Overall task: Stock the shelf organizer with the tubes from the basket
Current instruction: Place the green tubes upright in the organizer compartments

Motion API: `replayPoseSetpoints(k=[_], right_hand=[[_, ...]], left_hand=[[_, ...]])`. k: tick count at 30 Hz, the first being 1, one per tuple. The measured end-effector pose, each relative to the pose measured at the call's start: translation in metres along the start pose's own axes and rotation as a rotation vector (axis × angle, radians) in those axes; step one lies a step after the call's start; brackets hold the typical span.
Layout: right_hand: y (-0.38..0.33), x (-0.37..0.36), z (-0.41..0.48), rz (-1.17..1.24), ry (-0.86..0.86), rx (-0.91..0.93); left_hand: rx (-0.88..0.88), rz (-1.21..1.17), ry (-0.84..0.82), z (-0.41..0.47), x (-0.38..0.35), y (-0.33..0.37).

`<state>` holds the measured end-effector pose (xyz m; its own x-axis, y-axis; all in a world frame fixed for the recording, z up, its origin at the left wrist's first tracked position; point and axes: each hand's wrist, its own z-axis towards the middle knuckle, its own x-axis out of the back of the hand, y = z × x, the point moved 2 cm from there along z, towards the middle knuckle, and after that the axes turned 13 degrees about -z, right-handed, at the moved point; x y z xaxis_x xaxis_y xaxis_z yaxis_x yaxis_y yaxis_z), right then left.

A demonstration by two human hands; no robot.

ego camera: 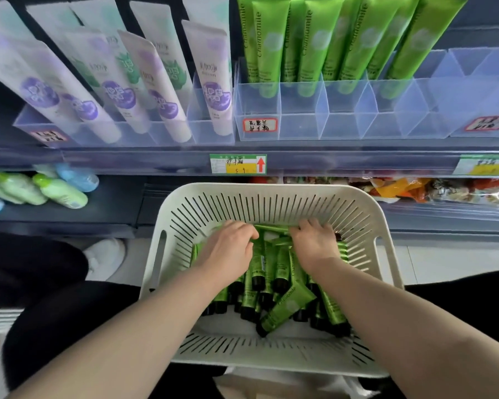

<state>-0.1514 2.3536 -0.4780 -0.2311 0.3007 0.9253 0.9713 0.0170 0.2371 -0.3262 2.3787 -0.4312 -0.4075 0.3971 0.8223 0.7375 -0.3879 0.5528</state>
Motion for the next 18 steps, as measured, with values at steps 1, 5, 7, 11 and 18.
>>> replayPoseSetpoints(k=[1, 5, 7, 11, 18], right_hand=[[-0.001, -0.001, -0.002, -0.011, 0.013, 0.006], [0.006, 0.011, -0.010, 0.064, 0.056, -0.054], [0.014, 0.020, -0.018, 0.133, 0.104, -0.103], [0.025, 0.032, -0.040, 0.207, 0.205, -0.145], [0.044, 0.067, -0.064, 0.401, 0.309, -0.161]], left_hand=[[0.004, 0.003, -0.017, -0.001, -0.001, 0.000], [0.031, -0.031, -0.142, -0.001, -0.010, 0.006], [0.091, -0.094, -0.250, 0.000, -0.022, 0.012], [0.287, -0.266, -0.597, -0.002, -0.058, 0.032], [0.240, -0.160, -0.559, -0.006, -0.080, 0.056]])
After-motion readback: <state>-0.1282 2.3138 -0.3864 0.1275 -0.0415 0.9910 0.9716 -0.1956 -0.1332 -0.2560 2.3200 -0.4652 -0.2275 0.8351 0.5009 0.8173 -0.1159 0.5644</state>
